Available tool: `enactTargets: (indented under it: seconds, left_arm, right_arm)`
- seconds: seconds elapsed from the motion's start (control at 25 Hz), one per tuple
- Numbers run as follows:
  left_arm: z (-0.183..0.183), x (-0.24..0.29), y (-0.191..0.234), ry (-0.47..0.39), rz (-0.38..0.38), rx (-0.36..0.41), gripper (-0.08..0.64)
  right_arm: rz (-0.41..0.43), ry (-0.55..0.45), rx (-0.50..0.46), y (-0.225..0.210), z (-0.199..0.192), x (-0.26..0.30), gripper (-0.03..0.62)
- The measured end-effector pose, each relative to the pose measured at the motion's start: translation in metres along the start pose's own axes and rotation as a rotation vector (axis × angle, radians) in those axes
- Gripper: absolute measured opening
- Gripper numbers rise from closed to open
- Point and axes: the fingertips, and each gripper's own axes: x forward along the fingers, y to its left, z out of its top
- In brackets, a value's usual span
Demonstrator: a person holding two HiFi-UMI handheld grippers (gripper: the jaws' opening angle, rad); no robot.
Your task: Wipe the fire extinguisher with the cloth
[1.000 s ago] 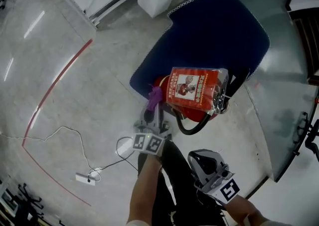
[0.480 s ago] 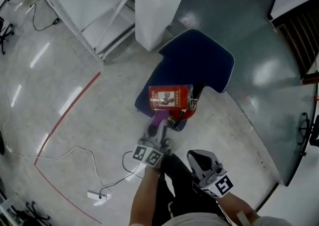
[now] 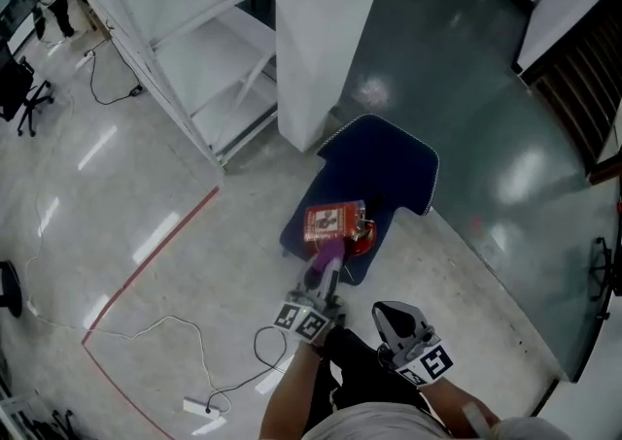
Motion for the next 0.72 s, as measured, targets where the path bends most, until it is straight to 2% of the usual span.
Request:
enactTargets:
  seconds: [0.08, 0.16, 0.24, 0.32, 0.52, 0.64, 0.72]
  left_arm:
    - [0.022, -0.011, -0.005, -0.044, 0.022, 0.039, 0.063]
    - [0.049, -0.027, -0.005, -0.083, 0.065, 0.112, 0.063]
    - [0.070, -0.044, -0.003, -0.116, 0.117, 0.182, 0.063]
    - [0.080, -0.060, 0.000, -0.136, 0.165, 0.221, 0.063]
    - [0.069, -0.099, 0.014, -0.197, 0.330, 0.229, 0.063]
    - [0.055, -0.119, 0.020, -0.258, 0.438, 0.230, 0.063]
    - [0.042, -0.135, 0.024, -0.301, 0.520, 0.239, 0.063]
  right_arm:
    - [0.000, -0.009, -0.009, 0.002, 0.005, 0.001, 0.014]
    - [0.016, -0.022, -0.023, 0.007, 0.013, 0.006, 0.014]
    - [0.048, -0.033, -0.043, 0.010, 0.021, 0.014, 0.014]
    - [0.085, -0.043, -0.052, 0.009, 0.025, 0.021, 0.014]
    - [0.226, -0.031, -0.078, 0.008, 0.020, 0.034, 0.014]
    - [0.323, 0.005, -0.108, -0.001, 0.002, 0.037, 0.014]
    - [0.394, 0.045, -0.087, -0.008, -0.014, 0.034, 0.014]
